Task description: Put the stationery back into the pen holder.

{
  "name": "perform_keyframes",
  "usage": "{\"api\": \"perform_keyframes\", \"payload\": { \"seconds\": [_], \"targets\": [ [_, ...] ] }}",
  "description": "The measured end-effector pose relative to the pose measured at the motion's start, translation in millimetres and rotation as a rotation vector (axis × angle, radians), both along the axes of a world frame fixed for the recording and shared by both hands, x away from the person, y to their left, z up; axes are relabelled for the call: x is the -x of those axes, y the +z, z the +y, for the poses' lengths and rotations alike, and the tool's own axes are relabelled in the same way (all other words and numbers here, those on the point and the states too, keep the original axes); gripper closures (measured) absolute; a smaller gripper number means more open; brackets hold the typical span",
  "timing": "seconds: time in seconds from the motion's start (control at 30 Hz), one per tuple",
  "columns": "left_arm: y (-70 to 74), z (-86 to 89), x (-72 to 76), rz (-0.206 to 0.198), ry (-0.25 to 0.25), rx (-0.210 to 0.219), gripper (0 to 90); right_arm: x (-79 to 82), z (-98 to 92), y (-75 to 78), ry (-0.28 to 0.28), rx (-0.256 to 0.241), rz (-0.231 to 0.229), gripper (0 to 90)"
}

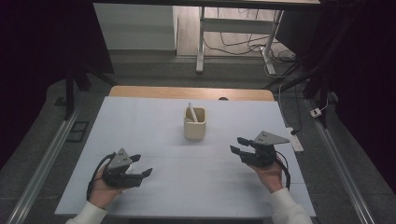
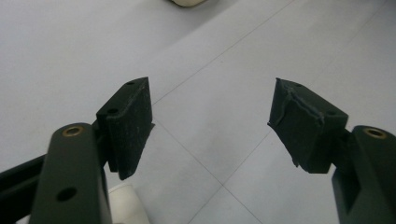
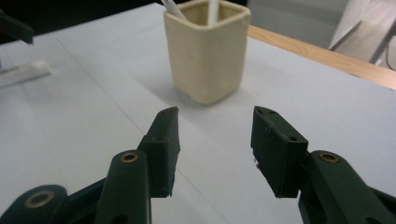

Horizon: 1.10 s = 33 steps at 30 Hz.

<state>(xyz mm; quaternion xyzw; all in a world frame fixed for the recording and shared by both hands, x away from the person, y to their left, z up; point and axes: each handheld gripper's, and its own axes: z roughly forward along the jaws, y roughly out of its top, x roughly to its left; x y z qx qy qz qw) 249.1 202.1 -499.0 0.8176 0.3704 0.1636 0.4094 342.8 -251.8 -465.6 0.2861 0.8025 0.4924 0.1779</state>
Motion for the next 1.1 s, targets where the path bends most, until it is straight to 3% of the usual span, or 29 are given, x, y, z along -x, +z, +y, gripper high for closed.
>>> {"api": "perform_keyframes", "payload": {
  "seconds": [0.43,0.83,0.97,1.1],
  "targets": [
    [0.1,2.3,0.0,-0.003,0.006,-0.001,29.6,18.3,-25.1,-12.9,-0.05,0.011,0.011,50.8],
    [5.8,7.6,-0.9,0.007,0.029,0.006,28.1,35.3,-48.9,-25.2,-0.071,0.084,0.005,49.6],
    [11.6,11.5,-2.1,0.026,0.059,-0.002,27.5,36.1,-50.7,-26.4,-0.074,0.088,0.002,49.5],
    [16.6,19.8,-5.0,0.08,0.104,-0.014,27.2,35.8,-50.6,-26.5,-0.071,0.1,0.003,49.3]
  ]
}}
